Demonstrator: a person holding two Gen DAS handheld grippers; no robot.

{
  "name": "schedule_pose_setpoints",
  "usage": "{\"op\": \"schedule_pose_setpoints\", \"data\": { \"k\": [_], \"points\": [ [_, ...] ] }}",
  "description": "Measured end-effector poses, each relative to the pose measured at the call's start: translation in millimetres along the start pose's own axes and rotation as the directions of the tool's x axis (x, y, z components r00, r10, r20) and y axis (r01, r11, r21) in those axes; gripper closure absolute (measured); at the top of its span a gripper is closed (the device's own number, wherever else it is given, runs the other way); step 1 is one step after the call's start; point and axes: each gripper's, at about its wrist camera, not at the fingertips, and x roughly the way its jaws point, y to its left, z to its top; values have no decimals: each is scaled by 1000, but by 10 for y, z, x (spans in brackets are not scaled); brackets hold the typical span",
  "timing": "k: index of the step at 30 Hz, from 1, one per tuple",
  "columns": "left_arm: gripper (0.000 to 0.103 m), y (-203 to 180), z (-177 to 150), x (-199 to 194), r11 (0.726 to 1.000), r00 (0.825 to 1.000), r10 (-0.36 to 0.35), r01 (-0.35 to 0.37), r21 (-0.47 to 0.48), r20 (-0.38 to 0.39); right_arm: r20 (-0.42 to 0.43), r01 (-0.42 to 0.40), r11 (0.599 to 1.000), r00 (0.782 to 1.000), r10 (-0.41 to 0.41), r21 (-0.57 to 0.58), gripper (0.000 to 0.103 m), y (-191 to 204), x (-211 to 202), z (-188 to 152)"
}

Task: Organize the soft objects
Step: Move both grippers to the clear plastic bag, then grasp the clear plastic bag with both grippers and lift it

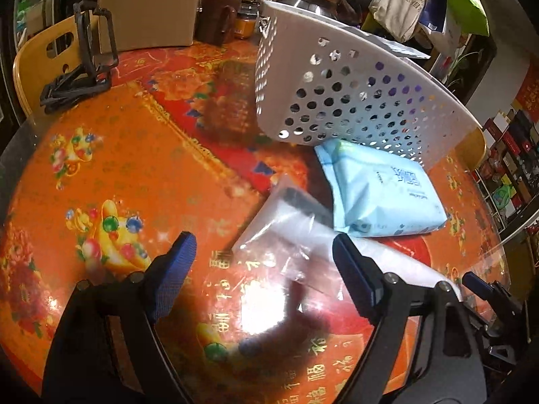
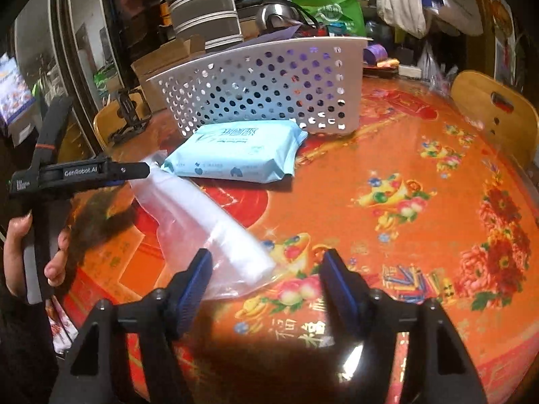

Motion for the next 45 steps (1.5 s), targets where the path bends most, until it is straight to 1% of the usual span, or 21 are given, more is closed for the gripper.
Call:
{"op": "schedule_pose_setpoints", "data": {
  "k": [1, 2, 4, 5, 6, 7, 8, 9, 10, 11, 13, 15, 18, 22, 27, 32, 34, 40, 45],
  "points": [
    [30, 2, -2, -2, 1000, 1000, 6, -6, 3, 6, 1, -2, 1000, 1000, 2, -9, 46, 29, 0, -6],
    [33, 2, -4, -5, 1000, 1000, 7, -7, 3, 7, 2, -6, 1000, 1000, 7, -15, 49, 43, 1, -11],
    [46, -24, -6, -4, 1000, 1000, 4, -5, 19, 11, 9, -5, 999, 1000, 5, -32, 57, 66, 14, -25],
    [50, -43, -5, 1, 999, 1000, 9, -9, 31, 13, 10, 1, 999, 1000, -1, -44, 60, 76, 26, -20],
    [59, -81, -13, 4, 999, 1000, 18, -19, 50, 19, 11, 9, 999, 1000, -8, -53, 65, 78, 35, -9],
    [63, -111, -25, 0, 998, 1000, 18, -19, 65, 21, 11, 4, 998, 1000, -3, -57, 70, 75, 38, -8],
    [72, -141, -33, 1, 997, 1000, 12, -13, 80, 21, 12, -12, 998, 1000, 12, -59, 73, 54, 48, -2],
    [81, -165, -40, 1, 996, 1000, 8, -10, 91, 19, 11, -31, 998, 999, 31, -59, 81, 41, 47, -1],
    [85, -183, -44, -2, 995, 1000, -2, 0, 98, 16, 8, -43, 997, 999, 44, -61, 84, 44, 50, -3],
    [87, -193, -47, 1, 995, 1000, -14, 13, 103, 10, 6, -37, 997, 999, 38, -71, 85, 62, 49, 0],
    [95, -168, -46, -9, 995, 999, -33, 31, 90, 11, -3, -39, 995, 999, 38, -91, 89, 93, 56, 12],
    [96, -130, -62, -51, 996, 998, -59, 57, 75, 22, 0, -60, 995, 998, 60, -81, 93, 63, 43, 26],
    [97, -129, -105, -141, 995, 997, -63, 59, 84, 51, 13, -69, 993, 997, 70, -93, 95, 54, -1, 51],
    [98, -134, -161, -238, 995, 995, -67, 62, 82, 69, 39, -83, 991, 995, 87, -103, 95, 58, -80, 75],
    [99, -130, -253, -433, 995, 990, -80, 73, 71, 113, 55, -94, 989, 993, 101, -116, 95, 57, -149, 83],
    [100, -148, -314, -621, 994, 985, -92, 84, 65, 147, 102, -90, 987, 989, 103, -132, 95, 45, -321, 147],
    [100, -154, -310, -695, 994, 982, -96, 87, 59, 164, 114, -98, 986, 987, 114, -136, 95, 28, -384, 190],
    [100, -210, -285, -923, 992, 970, -121, 113, 49, 209, 143, -91, 983, 983, 114, -161, 95, -59, -513, 350],
    [100, -283, -176, -1094, 990, 960, -144, 140, 36, 240, 158, -100, 979, 979, 129, -179, 95, -134, -586, 583]
  ]
}}
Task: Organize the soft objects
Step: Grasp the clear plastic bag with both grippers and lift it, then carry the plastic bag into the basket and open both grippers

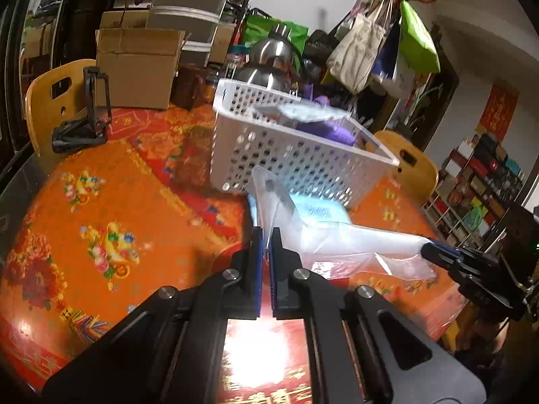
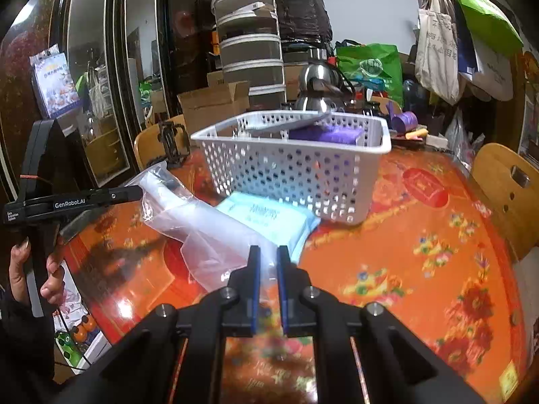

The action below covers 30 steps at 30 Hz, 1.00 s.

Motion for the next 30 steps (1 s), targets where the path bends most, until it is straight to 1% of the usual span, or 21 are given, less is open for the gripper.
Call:
{"op": "schedule_pose_setpoints", "data": {
  "k": [4, 6, 7, 10, 11, 13, 15, 18, 20, 23, 26, 29, 30],
  "points": [
    [100, -87, 171, -79, 1000, 999, -10, 10, -2, 30, 30, -2, 1000, 1000, 2, -12, 95, -82, -57, 232],
    [100, -142, 302, -118, 1000, 999, -18, 18, 5, 48, 52, -11, 1000, 999, 11, -6, 95, -152, -99, 383],
    [100, -168, 374, -137, 1000, 998, -20, 20, 7, 57, 64, -10, 1000, 998, 11, -10, 95, -193, -116, 510],
    [100, -261, 713, -166, 999, 995, -39, 37, 14, 87, 92, -4, 1000, 996, 6, -24, 95, -273, -116, 830],
    [100, -300, 829, -176, 999, 994, -37, 35, 21, 103, 106, -1, 999, 994, 6, -44, 95, -292, -107, 943],
    [100, -376, 1062, -181, 998, 990, -58, 55, 22, 128, 133, -5, 997, 991, 16, -83, 95, -342, -81, 1181],
    [100, -467, 1291, -158, 998, 988, -58, 53, 35, 146, 146, -6, 996, 989, 19, -90, 95, -435, -24, 1419],
    [100, -540, 1580, -20, 999, 990, -43, 40, 32, 132, 148, 16, 995, 989, -2, -95, 95, -556, 127, 1662],
    [100, -553, 1730, 129, 999, 994, -20, 17, 29, 108, 127, 17, 996, 992, -6, -85, 95, -644, 262, 1745],
    [100, -533, 1854, 363, 1000, 997, -1, 0, 14, 80, 103, 38, 995, 994, -28, -92, 95, -747, 509, 1789],
    [100, -495, 1880, 580, 1000, 998, 17, -17, 6, 62, 95, 26, 996, 995, -17, -91, 95, -806, 676, 1765],
    [100, -410, 1841, 783, 999, 998, 41, -41, -7, 50, 87, 34, 995, 996, -26, -97, 95, -842, 820, 1715],
    [100, -369, 1821, 830, 999, 998, 40, -39, -17, 42, 81, 38, 995, 996, -30, -95, 95, -848, 852, 1691]
  ]
}}
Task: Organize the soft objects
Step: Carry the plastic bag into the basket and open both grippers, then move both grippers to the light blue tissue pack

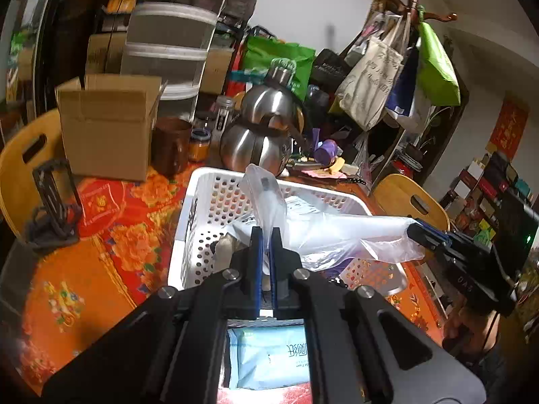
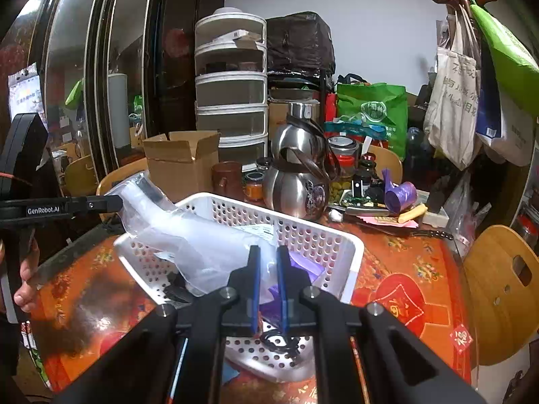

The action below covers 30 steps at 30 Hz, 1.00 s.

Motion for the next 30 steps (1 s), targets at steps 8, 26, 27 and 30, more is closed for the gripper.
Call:
{"op": "schedule_pose_setpoints", "data": {
  "k": [8, 26, 27, 30],
  "points": [
    [24, 188, -81, 295, 995, 994, 104, -103, 15, -32, -31, 141, 989, 990, -139, 55, 22, -179, 166, -87],
    [21, 222, -413, 156, 996, 998, 67, -67, 57, -11, -86, 128, 984, 989, -118, 127, 20, -131, 58, -273],
    [21, 231, -418, 152, 996, 998, 67, -67, 57, -13, -86, 129, 982, 989, -118, 137, 20, -137, 46, -284],
    [21, 242, -477, 143, 994, 997, 80, -78, 72, -18, -101, 139, 975, 987, -122, 176, 20, -127, -7, -369]
  ]
}}
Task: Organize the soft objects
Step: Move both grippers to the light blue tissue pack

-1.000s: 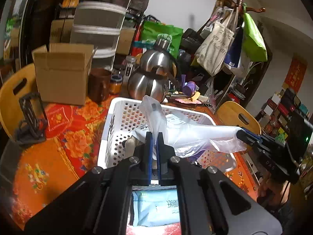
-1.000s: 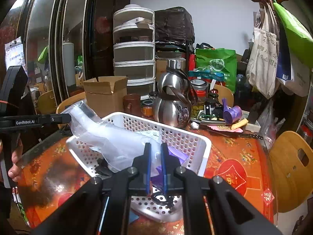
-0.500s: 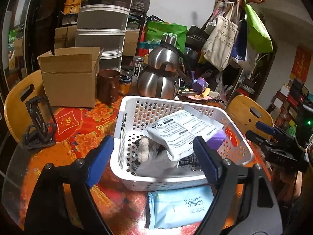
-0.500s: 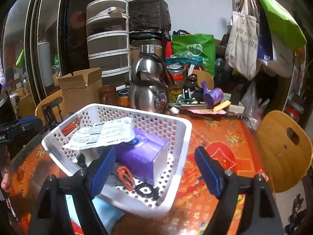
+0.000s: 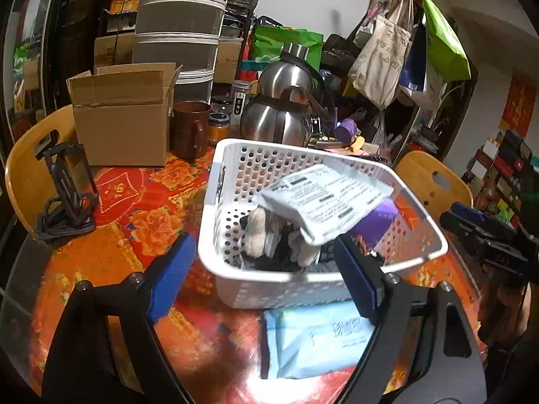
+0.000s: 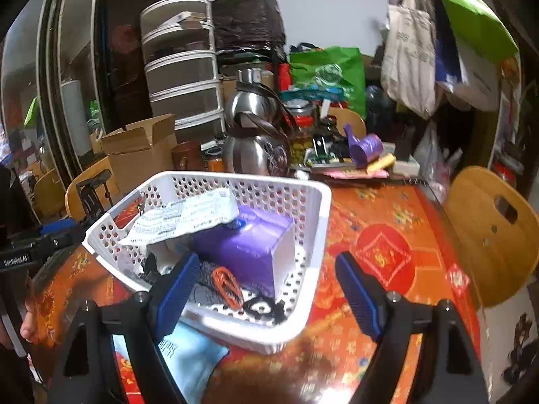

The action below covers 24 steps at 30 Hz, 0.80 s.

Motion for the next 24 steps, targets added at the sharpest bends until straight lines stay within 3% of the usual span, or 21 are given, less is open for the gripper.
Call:
{"op": "schedule_pose_setpoints", "data": {
  "k": [3, 8, 13, 20, 24],
  "points": [
    [21, -7, -125, -74, 1000, 1000, 3, -3, 27, -3, -3, 14, 999, 1000, -14, 39, 20, 27, -131, -199],
    [18, -43, -526, -134, 996, 998, -8, 13, 84, -61, -24, -30, 998, 999, 31, 59, 20, 198, -307, -672],
    [18, -133, -1008, 94, 988, 985, -22, 47, 145, -171, -131, -99, 994, 986, 105, 56, 20, 434, -85, -1129],
    [18, -242, -1288, 367, 978, 961, -52, 104, 182, -273, -224, -163, 987, 961, 161, 13, 21, 659, 216, -1346],
    [18, -258, -1319, 454, 976, 954, -58, 116, 183, -294, -246, -187, 982, 952, 181, -1, 34, 724, 273, -1370]
  ]
}}
